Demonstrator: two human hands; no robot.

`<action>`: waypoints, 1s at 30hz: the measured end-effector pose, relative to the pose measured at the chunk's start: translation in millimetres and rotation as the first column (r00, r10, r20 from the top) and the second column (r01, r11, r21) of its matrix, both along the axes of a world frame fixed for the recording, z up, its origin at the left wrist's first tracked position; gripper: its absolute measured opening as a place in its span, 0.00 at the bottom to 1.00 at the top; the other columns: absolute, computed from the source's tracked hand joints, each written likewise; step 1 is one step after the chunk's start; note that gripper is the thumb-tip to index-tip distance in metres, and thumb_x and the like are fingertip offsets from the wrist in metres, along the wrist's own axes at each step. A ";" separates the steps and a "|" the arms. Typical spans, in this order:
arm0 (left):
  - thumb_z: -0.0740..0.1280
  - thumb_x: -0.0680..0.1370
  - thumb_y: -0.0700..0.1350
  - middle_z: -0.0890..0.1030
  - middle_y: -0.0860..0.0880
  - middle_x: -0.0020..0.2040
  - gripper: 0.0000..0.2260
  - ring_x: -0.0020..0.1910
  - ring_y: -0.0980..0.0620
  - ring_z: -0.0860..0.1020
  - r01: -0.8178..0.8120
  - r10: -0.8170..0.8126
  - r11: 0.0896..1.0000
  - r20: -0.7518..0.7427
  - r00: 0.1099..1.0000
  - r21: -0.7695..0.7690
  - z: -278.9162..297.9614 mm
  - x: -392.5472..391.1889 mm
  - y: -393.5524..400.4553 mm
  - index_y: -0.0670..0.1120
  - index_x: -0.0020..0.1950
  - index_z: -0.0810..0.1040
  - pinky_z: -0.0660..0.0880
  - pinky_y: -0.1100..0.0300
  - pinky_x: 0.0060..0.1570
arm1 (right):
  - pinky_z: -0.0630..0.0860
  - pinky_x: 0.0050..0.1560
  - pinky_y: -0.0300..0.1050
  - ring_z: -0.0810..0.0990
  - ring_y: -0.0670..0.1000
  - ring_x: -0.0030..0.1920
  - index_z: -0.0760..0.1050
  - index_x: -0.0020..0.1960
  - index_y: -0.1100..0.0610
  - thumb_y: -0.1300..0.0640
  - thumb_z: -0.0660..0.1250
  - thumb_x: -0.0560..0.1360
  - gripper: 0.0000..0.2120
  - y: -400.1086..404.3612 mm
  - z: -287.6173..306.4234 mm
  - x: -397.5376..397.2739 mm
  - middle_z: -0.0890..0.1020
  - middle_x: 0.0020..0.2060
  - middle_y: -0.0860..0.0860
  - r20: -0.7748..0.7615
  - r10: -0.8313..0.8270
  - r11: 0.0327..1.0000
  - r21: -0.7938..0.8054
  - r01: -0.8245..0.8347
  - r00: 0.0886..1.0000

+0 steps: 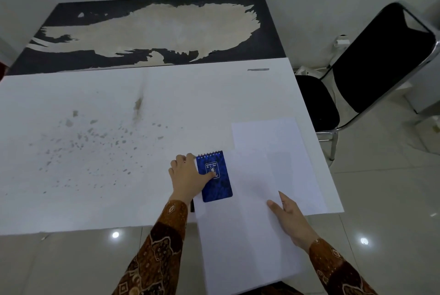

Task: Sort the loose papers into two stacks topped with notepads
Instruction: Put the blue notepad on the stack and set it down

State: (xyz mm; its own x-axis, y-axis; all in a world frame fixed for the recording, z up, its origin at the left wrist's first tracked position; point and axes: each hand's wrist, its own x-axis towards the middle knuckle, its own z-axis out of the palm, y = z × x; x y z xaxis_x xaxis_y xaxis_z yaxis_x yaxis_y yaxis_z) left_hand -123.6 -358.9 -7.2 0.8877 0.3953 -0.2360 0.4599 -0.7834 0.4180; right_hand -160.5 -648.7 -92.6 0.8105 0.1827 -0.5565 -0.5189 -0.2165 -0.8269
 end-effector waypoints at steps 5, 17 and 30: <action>0.76 0.69 0.46 0.79 0.53 0.52 0.27 0.53 0.51 0.78 -0.122 0.328 0.717 0.178 0.928 -0.686 21.4 5.5 -0.2 0.53 0.63 0.67 0.75 0.69 0.41 | 0.74 0.63 0.51 0.80 0.48 0.59 0.73 0.65 0.51 0.49 0.64 0.78 0.16 24.9 72.4 25.9 0.81 0.59 0.47 0.055 0.022 0.998 0.060 -0.025 0.998; 0.72 0.73 0.46 0.85 0.47 0.49 0.11 0.48 0.49 0.84 -0.234 0.500 0.224 -0.095 0.861 -0.946 54.0 37.0 55.7 0.47 0.54 0.80 0.80 0.52 0.48 | 0.75 0.45 0.28 0.81 0.41 0.53 0.75 0.57 0.46 0.57 0.60 0.80 0.09 84.7 128.2 86.1 0.82 0.52 0.40 0.230 0.107 0.988 0.085 -0.129 0.967; 0.71 0.75 0.45 0.84 0.45 0.48 0.11 0.45 0.45 0.83 -0.255 0.591 0.307 -0.027 0.807 -0.917 64.6 111.2 225.2 0.44 0.55 0.79 0.80 0.53 0.40 | 0.72 0.61 0.38 0.76 0.42 0.61 0.70 0.65 0.48 0.60 0.56 0.81 0.15 266.5 129.1 160.5 0.79 0.59 0.41 0.301 0.231 0.971 -0.019 -0.237 0.925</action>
State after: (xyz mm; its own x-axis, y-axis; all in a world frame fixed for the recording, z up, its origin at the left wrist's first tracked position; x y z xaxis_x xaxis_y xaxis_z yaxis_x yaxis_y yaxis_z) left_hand -12.4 -133.7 57.3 0.7409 0.4695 -0.4803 0.3482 0.3430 0.8724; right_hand 0.1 -382.2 36.5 0.8717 0.3946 -0.2905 -0.1838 -0.2861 -0.9404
